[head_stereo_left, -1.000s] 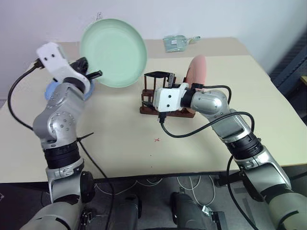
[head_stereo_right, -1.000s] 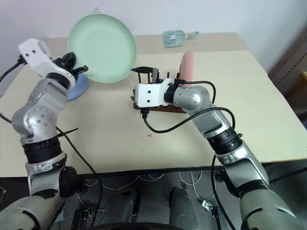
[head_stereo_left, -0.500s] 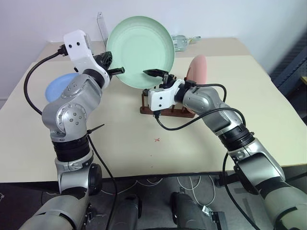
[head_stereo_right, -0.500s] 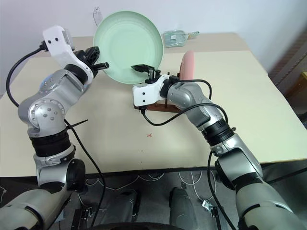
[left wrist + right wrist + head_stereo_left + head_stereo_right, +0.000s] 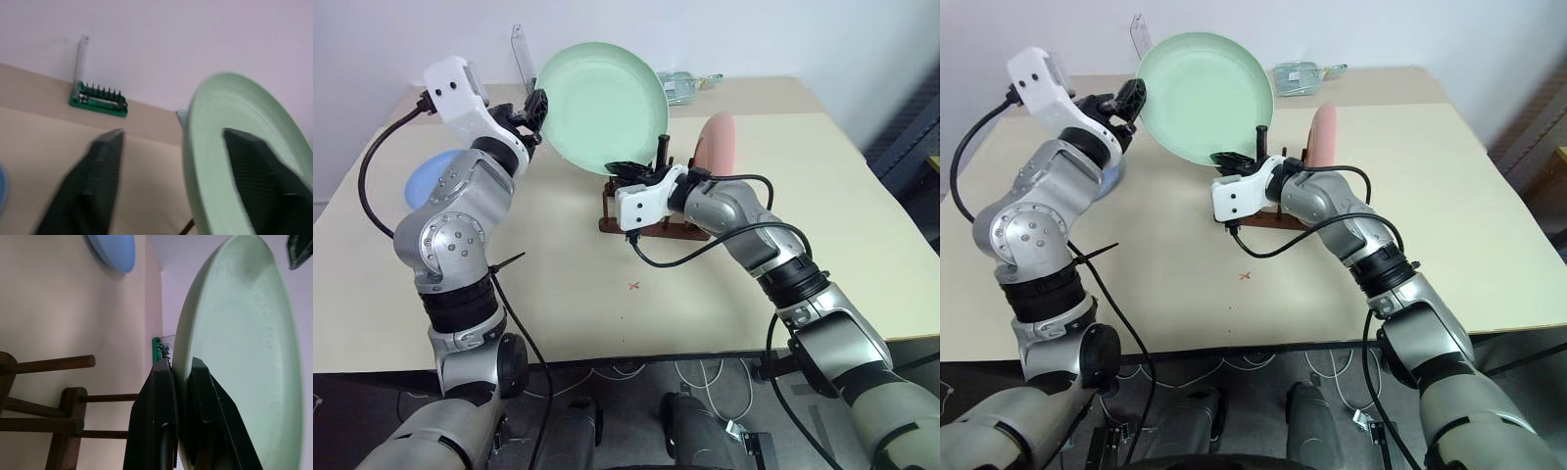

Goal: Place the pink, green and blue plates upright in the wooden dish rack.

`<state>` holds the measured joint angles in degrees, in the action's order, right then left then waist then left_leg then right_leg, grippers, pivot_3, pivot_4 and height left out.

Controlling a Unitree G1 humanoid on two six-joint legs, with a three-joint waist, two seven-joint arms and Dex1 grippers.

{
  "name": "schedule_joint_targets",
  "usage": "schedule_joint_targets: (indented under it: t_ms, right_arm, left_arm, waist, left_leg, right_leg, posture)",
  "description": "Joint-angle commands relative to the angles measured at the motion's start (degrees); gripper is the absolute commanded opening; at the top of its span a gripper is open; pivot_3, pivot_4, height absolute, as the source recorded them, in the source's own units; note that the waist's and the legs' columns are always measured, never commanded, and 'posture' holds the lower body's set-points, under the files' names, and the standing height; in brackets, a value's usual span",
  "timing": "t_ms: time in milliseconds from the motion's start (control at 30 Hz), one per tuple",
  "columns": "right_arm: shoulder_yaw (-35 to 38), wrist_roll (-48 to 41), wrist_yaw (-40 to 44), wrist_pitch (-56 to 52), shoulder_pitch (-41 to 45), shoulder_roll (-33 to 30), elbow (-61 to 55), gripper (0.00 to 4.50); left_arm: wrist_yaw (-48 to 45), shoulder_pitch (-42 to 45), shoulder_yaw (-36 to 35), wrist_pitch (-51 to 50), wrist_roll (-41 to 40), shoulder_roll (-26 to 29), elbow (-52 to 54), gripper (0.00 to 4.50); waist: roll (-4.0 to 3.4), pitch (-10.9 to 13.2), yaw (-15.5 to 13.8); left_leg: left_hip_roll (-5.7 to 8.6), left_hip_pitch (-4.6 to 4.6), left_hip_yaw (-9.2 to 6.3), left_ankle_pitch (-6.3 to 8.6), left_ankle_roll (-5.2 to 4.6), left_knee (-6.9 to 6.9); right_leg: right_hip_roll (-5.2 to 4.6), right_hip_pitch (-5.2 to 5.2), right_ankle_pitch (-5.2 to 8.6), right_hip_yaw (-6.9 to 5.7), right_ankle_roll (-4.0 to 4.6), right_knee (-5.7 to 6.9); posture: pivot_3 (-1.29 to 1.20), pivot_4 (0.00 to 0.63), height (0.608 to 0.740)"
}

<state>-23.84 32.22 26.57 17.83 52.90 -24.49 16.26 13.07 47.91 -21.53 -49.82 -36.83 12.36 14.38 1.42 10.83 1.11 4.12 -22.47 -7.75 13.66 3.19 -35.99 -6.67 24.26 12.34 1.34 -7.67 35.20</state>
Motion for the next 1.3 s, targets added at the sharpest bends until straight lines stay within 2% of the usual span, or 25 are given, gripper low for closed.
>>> schedule_joint_targets:
  t_ms: [33,200,333,433,567,900,1067,1300]
  right_arm:
    - [4.97,-6.73,1.55,-1.95,-0.34,1.15,-6.97,0.00]
    - [10.86,-20.47,6.81,-13.76,-4.90,4.90,-17.29,0.00]
    - [18.74,-39.68,7.69,-33.94,-8.69,10.97,-30.65,0.00]
    - [23.89,-49.32,2.40,-47.17,-9.25,15.83,-37.04,0.00]
    - [29.87,-57.53,-6.32,-57.71,-9.34,21.20,-41.31,0.00]
    - [38.01,-66.77,-20.25,-68.30,-10.96,25.24,-41.93,0.00]
    - [38.76,-69.77,-23.09,-70.71,-11.55,25.42,-41.55,0.00]
    - [36.72,-71.06,-21.42,-69.11,-11.04,22.86,-41.74,0.00]
  left_arm:
    - [-0.30,2.12,-4.69,7.02,3.36,4.87,-2.04,3.44]
    - [-8.41,-4.33,-1.96,13.53,9.43,13.24,-5.53,3.44]
    - [-21.14,-17.21,3.14,21.63,14.87,19.79,-6.03,3.44]
    - [-27.31,-23.66,4.76,25.08,14.14,19.41,-4.66,3.44]
    - [-32.28,-28.34,7.68,26.31,12.51,17.52,-0.74,3.44]
    - [-44.63,-36.60,16.14,28.05,11.99,16.97,5.69,3.44]
    - [-45.54,-36.54,16.69,27.55,12.55,16.69,5.77,3.44]
    - [-45.32,-36.74,17.50,27.38,13.12,15.86,6.16,3.44]
  waist:
    - [0.00,0.00,0.25]
    - [-0.02,-0.01,0.23]
    - [-0.10,0.03,0.06]
    - [-0.10,0.03,-0.20]
    - [-0.11,0.03,-0.35]
    - [-0.38,0.03,0.03]
    - [-0.42,0.05,0.09]
    - [-0.42,0.05,0.08]
  left_leg:
    - [-0.01,0.00,0.00,0.00,0.00,0.01]
    - [-0.02,0.02,0.00,0.00,0.00,0.08]
    - [-0.02,0.02,-0.03,0.06,-0.10,0.09]
    - [-0.03,0.01,-0.07,0.14,-0.25,0.10]
    - [-0.03,-0.01,-0.15,0.14,-0.25,0.11]
    - [-0.06,0.03,-0.02,0.14,-0.26,0.26]
    - [-0.07,0.04,-0.02,0.14,-0.26,0.28]
    - [-0.07,0.03,-0.01,0.14,-0.27,0.28]
  right_leg:
    - [0.01,0.00,0.00,0.00,0.00,0.00]
    - [0.03,0.03,0.00,0.02,0.00,-0.01]
    - [0.04,0.02,0.00,0.03,0.02,0.01]
    - [0.03,0.05,-0.01,0.04,0.06,0.03]
    - [0.04,0.06,-0.06,-0.02,0.14,0.04]
    - [0.02,0.15,-0.06,0.02,0.15,0.05]
    - [0.03,0.16,-0.06,0.02,0.15,0.05]
    - [0.03,0.16,-0.06,0.02,0.15,0.05]
  posture:
    - [0.00,0.150,0.740]
    - [0.00,0.150,0.740]
    - [0.00,0.150,0.740]
    - [0.00,0.150,0.740]
    - [0.00,0.150,0.740]
    - [0.00,0.150,0.740]
    - [0.00,0.150,0.740]
    - [0.00,0.150,0.740]
